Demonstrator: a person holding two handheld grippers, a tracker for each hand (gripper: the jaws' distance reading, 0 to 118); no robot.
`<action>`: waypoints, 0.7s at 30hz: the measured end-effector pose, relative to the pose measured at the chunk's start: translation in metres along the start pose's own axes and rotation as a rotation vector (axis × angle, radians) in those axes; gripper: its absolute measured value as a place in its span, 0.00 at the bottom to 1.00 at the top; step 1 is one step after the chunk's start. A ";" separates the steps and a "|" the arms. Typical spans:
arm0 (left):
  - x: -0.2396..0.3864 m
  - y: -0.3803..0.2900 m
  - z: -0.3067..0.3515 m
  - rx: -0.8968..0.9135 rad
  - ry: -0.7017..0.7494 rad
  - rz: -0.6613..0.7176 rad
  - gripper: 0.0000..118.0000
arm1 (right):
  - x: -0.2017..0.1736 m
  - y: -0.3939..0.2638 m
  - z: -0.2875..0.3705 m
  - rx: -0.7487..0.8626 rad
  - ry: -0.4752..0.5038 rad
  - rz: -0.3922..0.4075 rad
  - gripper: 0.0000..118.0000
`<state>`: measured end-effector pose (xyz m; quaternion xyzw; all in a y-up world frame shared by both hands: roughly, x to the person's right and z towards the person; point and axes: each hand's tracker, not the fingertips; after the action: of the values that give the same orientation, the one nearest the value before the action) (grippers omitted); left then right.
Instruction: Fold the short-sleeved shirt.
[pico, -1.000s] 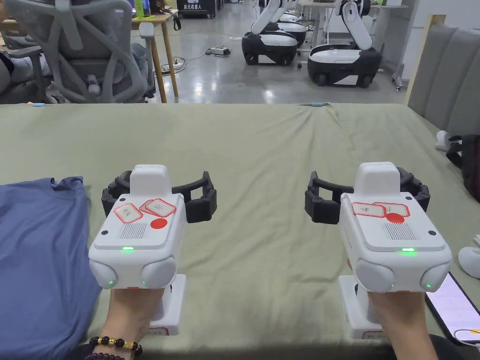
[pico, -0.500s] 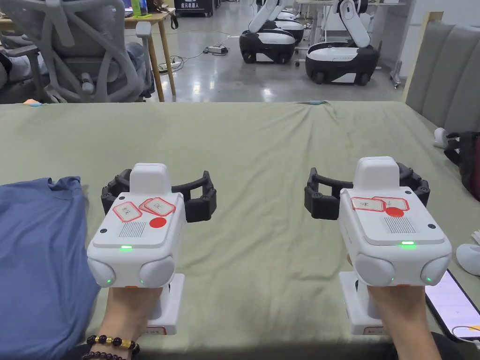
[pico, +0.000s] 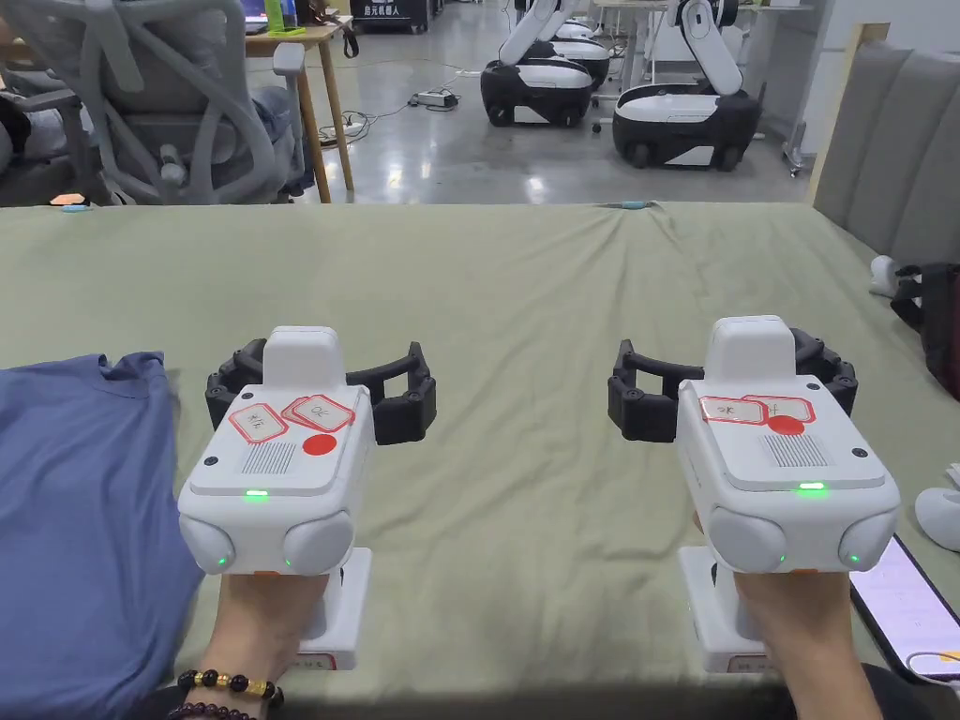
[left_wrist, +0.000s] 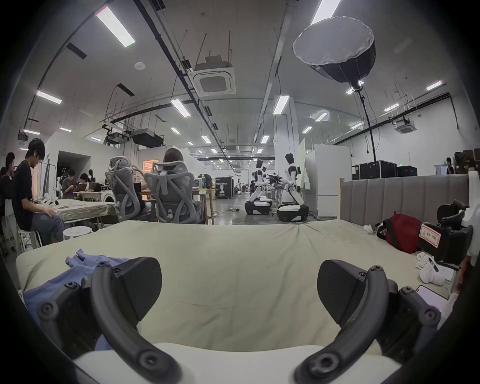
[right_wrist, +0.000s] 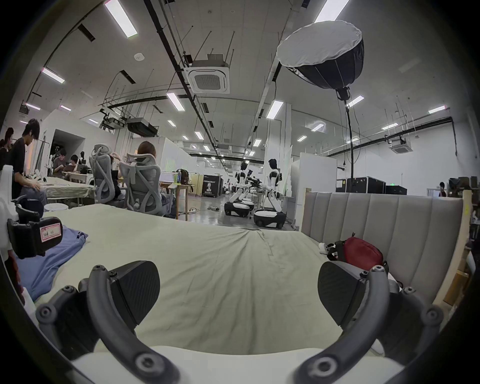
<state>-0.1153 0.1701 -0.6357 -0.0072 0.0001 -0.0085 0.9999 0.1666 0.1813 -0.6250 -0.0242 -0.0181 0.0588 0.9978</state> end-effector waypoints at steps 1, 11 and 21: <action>0.000 0.000 0.000 -0.001 -0.001 -0.002 1.00 | 0.000 0.000 0.000 0.000 -0.003 0.001 1.00; 0.002 -0.002 0.001 0.002 -0.004 -0.006 0.98 | 0.004 -0.003 0.002 -0.009 -0.016 -0.013 0.98; 0.002 -0.008 0.009 -0.002 -0.031 -0.004 0.00 | 0.015 -0.007 0.010 -0.024 -0.046 -0.024 0.00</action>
<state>-0.1135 0.1618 -0.6270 -0.0082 -0.0153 -0.0102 0.9998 0.1822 0.1765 -0.6140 -0.0346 -0.0419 0.0469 0.9974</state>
